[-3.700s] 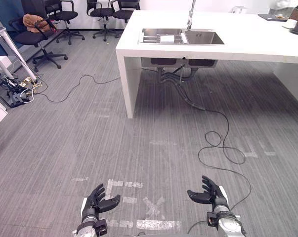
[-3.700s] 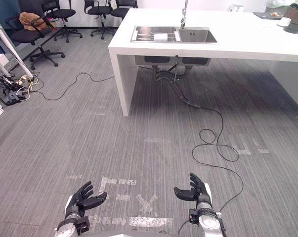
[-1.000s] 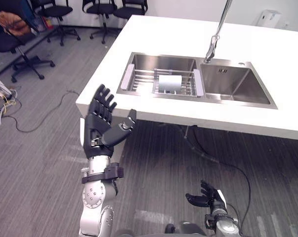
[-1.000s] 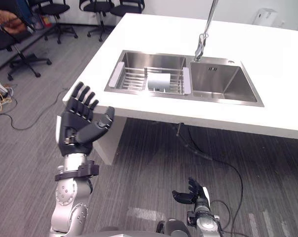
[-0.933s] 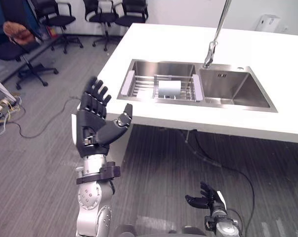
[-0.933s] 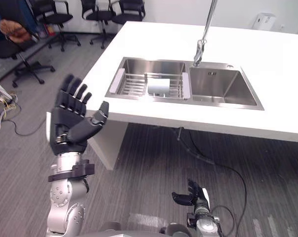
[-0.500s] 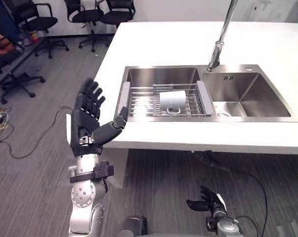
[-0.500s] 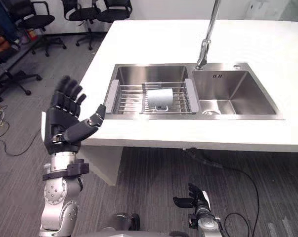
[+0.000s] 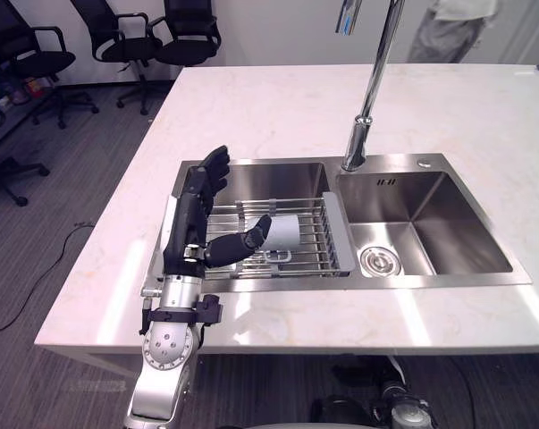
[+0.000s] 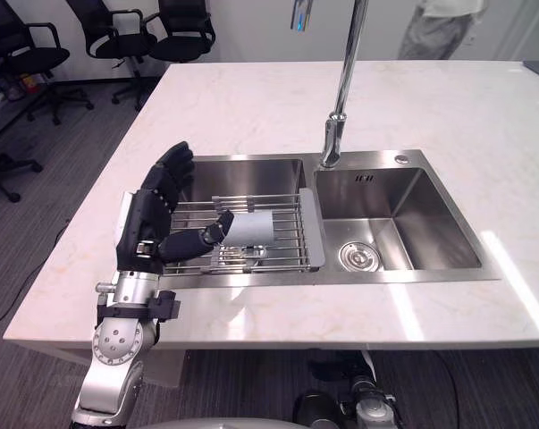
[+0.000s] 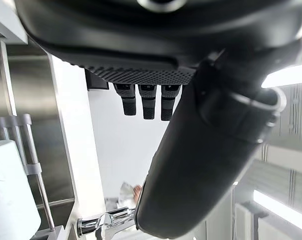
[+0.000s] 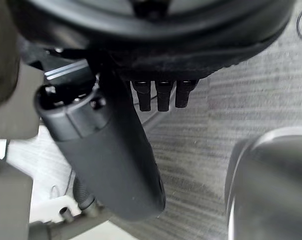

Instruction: Walk over to the sink, pick up the cup, carry it to the dishwasher, place the cup inside the dishwasher, then close the dishwasher door

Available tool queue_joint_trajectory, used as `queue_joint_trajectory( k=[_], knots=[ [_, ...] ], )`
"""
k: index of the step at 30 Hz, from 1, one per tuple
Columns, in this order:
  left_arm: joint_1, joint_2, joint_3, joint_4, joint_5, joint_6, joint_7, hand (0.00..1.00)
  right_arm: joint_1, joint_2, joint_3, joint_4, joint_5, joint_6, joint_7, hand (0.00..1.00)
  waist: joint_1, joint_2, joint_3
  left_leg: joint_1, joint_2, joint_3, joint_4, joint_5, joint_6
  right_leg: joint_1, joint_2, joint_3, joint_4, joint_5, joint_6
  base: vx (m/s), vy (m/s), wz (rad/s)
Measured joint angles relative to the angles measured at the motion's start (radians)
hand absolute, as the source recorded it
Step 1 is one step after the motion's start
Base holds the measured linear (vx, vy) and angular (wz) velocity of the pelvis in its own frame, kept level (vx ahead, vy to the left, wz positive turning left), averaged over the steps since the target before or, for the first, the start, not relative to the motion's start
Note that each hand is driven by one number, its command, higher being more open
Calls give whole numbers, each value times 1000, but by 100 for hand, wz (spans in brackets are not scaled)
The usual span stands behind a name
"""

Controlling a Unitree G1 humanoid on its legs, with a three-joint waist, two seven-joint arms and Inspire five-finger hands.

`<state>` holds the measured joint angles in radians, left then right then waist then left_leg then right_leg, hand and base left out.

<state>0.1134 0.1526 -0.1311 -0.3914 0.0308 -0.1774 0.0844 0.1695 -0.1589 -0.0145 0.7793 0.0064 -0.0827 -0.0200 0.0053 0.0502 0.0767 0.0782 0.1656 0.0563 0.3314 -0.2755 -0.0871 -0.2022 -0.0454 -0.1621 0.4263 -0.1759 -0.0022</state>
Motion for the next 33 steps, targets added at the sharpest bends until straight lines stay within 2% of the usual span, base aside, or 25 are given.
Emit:
queue_joint_trajectory(
  k=[2, 4, 5, 6, 7, 8, 9, 11, 15, 21, 26, 33],
  knots=[
    [-18, 2, -9, 2, 26, 0, -7, 90, 25, -4, 0, -4, 1, 0, 0, 90, 1, 3, 6, -61, 28, -17, 146, 13, -22, 70, 20, -35, -77, 20, -7, 142, -132, 47],
    [-27, 16, -7, 2, 43, 0, -9, 90, 56, 3, 3, -25, 8, -1, 2, 90, 12, -3, 19, -162, 65, -17, 415, 54, -16, 174, 36, -51, -168, 38, -15, 98, -17, 21],
    [-30, 22, -8, 1, 49, 0, -10, 90, 57, 5, 2, -26, 9, -1, 2, 90, 16, -6, 18, -182, 67, -18, 438, 30, -14, 184, 36, -51, -177, 39, -14, 62, 41, 4],
    [-43, 34, -14, -1, 52, 0, -18, 90, 56, 5, -1, -36, 10, -2, -1, 90, 25, 3, 13, -223, 55, -17, 416, -14, -1, 190, 34, -50, -189, 42, -8, 63, 107, -4],
    [-70, 54, -21, -1, 71, 0, -22, 90, 40, -3, -1, -32, 11, -3, -1, 90, 30, 9, 13, -237, 19, -31, 234, 5, 22, 188, 30, -44, -197, 48, 3, 51, 99, -5],
    [-76, 58, -23, -1, 75, 0, -22, 90, 37, -4, 0, -31, 11, -3, 0, 90, 30, 13, 12, -237, 13, -38, 181, 29, 28, 186, 33, -42, -198, 49, 7, 60, 143, -13],
    [-95, 79, -26, 3, 92, 0, -25, 90, 21, 7, 5, -13, 11, -3, 2, 90, 37, 9, 9, -216, -8, -51, 93, 41, 10, 179, 32, -24, -198, 52, 22, 46, 79, -12],
    [-103, 109, -36, 8, 117, 3, -28, 90, 14, 25, 18, -10, 11, -9, 18, 90, 33, -29, 12, -189, -45, -42, 23, 76, 27, 180, 14, 23, -217, 58, 31, 93, 90, 2],
    [-107, 123, -82, 13, 173, 23, -56, 90, 29, 40, 21, -11, 11, -9, 27, 90, 37, -37, 9, -141, -77, -10, -36, 93, 45, 200, -16, 54, -248, 67, 46, 73, 87, -9],
    [-147, 160, -183, 48, 229, 21, -97, 90, 39, 42, 22, 2, 10, -9, 38, 90, 26, -44, -16, -77, -95, 21, -176, 158, 44, 200, -21, 84, -284, 84, 50, 28, 6, -15],
    [-185, 163, -194, 152, 247, 20, -98, 90, 29, 38, 22, 50, 10, -10, 39, 90, 14, -41, -23, -46, -90, 6, -240, 186, 39, 202, -7, 102, -306, 104, 42, -16, -46, -14],
    [-190, 193, -195, 330, 298, 45, -99, 90, 8, 24, 23, 95, 10, -9, 41, 90, -2, -44, -27, -43, -105, 7, -282, 217, 49, 220, -13, 118, -408, 179, 51, -49, 20, -7]
  ],
)
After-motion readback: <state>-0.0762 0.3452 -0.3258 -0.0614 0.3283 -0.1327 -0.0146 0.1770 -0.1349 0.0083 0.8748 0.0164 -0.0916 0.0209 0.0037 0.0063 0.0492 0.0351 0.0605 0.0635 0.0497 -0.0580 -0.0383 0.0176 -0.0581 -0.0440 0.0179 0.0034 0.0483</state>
